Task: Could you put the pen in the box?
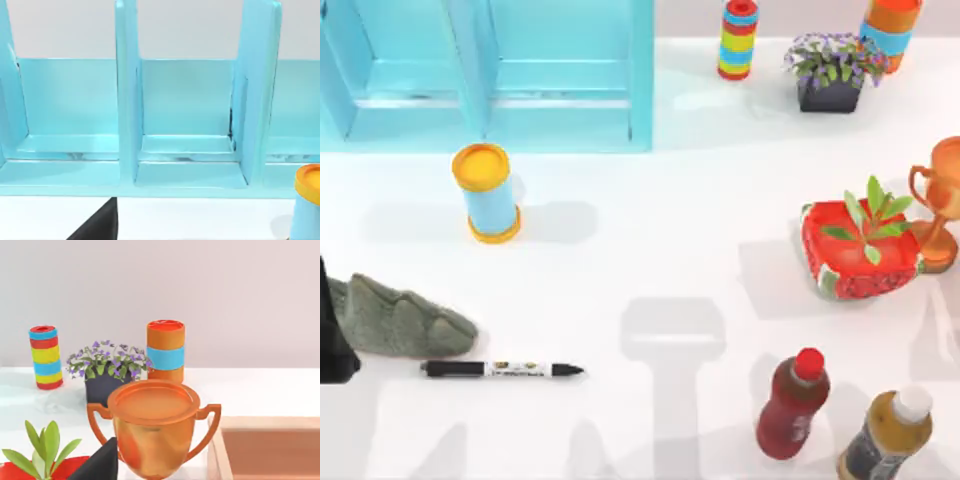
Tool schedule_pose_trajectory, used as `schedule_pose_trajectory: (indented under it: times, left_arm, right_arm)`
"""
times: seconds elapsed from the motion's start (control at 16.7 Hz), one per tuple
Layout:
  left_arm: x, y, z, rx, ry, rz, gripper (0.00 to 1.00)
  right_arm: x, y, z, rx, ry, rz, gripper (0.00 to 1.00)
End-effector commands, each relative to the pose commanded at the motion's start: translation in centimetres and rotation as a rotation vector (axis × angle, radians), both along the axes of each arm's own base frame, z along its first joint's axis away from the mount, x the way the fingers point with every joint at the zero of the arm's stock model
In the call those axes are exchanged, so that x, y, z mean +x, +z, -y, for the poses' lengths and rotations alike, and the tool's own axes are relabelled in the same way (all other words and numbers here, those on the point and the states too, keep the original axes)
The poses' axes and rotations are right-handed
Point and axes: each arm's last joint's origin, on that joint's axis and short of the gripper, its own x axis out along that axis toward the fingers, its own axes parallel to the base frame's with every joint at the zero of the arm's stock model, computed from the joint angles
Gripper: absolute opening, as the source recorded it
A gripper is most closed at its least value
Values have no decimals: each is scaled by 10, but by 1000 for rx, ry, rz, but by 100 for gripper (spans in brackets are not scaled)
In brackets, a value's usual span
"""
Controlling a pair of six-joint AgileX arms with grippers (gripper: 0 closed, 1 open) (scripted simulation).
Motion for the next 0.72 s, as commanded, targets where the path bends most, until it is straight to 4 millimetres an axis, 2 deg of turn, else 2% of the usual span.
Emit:
schedule_pose_trajectory:
  times: [0.18, 0.36, 0.54, 0.72]
  left_arm:
    - [0, 0, 0, 0, 0, 0, 100]
    - [0, 0, 0, 0, 0, 0, 100]
    - [0, 0, 0, 0, 0, 0, 100]
    - [0, 0, 0, 0, 0, 0, 100]
  right_arm:
    - [0, 1, 0, -3, 4, -5, 100]
    - [1, 16, -6, -38, 49, -66, 100]
    - [6, 52, -15, -91, 129, -149, 100]
    - [23, 112, -30, -150, 225, -207, 100]
